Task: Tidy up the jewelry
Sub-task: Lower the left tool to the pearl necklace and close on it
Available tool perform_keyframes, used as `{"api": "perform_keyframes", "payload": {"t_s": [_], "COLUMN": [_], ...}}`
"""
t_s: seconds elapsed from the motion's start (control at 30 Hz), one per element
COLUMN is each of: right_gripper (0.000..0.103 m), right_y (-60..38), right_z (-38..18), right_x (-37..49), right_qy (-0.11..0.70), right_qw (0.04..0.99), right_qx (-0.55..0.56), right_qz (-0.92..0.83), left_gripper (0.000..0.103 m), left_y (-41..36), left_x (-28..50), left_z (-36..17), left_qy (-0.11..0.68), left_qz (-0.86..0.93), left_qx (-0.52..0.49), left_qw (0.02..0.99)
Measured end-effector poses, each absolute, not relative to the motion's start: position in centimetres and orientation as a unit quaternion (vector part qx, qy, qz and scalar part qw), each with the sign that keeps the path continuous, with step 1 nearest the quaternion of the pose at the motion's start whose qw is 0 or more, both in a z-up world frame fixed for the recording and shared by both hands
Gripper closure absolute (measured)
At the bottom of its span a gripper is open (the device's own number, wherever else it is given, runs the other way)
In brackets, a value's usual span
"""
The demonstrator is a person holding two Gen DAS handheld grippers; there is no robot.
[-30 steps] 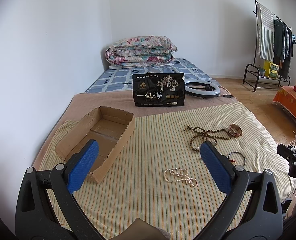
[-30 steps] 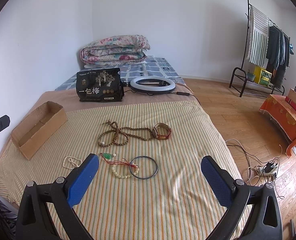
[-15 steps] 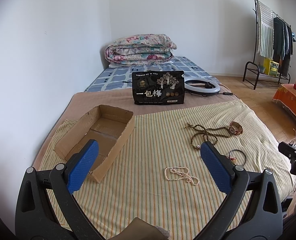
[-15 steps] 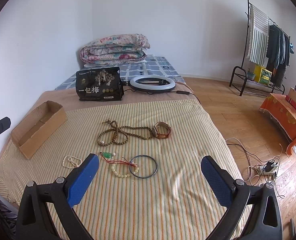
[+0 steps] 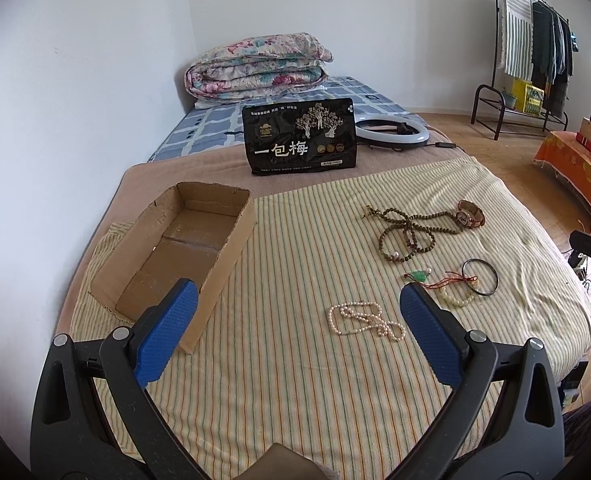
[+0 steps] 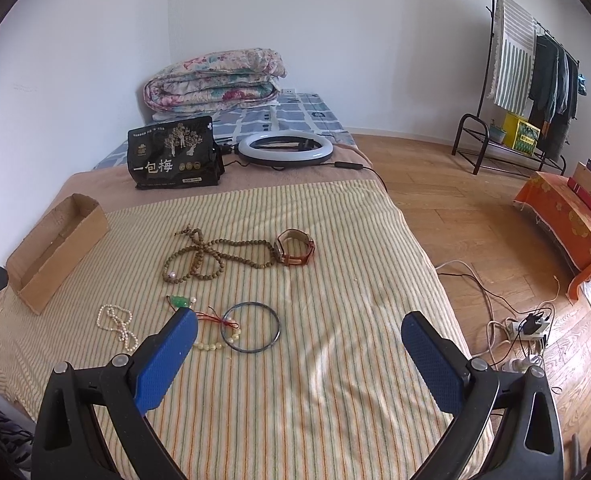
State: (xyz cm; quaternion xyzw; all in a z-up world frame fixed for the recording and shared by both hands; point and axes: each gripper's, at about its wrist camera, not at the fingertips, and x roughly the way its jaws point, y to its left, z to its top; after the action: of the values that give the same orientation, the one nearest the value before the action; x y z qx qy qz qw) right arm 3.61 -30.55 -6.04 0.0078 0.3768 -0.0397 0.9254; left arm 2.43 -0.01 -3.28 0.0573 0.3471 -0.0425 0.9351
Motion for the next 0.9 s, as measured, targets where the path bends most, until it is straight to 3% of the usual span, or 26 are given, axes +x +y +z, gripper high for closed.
{"api": "perform_keyframes", "payload": {"t_s": [0.27,0.4,0.73,0.9], "right_gripper": [0.0,0.0,0.0,0.0], "right_y": [-31.7,-31.3,-28.6,-28.8], "right_z": [-7.8,-9.4,-15.2,-17.7], "right_x": [5.7,6.5,8.3,9.4], "right_qy": [0.388,0.396,0.451,0.478], "right_qw": [0.921,0.917,0.886,0.871], "right_qx": [-0.022,-0.037,-0.08,-0.076], "right_qz": [-0.029,-0.009,0.075,0.086], "left_gripper": [0.001,0.014,0.023,0.033], "left_y": [0.0,-1.0,-3.1,-3.3], "left_x": [4.0,4.9,7.1,8.5], "left_z": [-4.9,-6.8,-11.2,-13.0], "left_qy": [0.374,0.406,0.477,0.505], "left_qz": [-0.066,-0.087,-0.133,-0.132], "left_qx": [0.066,0.073,0.059,0.037], "left_qw": [0.923,0.907,0.867,0.852]}}
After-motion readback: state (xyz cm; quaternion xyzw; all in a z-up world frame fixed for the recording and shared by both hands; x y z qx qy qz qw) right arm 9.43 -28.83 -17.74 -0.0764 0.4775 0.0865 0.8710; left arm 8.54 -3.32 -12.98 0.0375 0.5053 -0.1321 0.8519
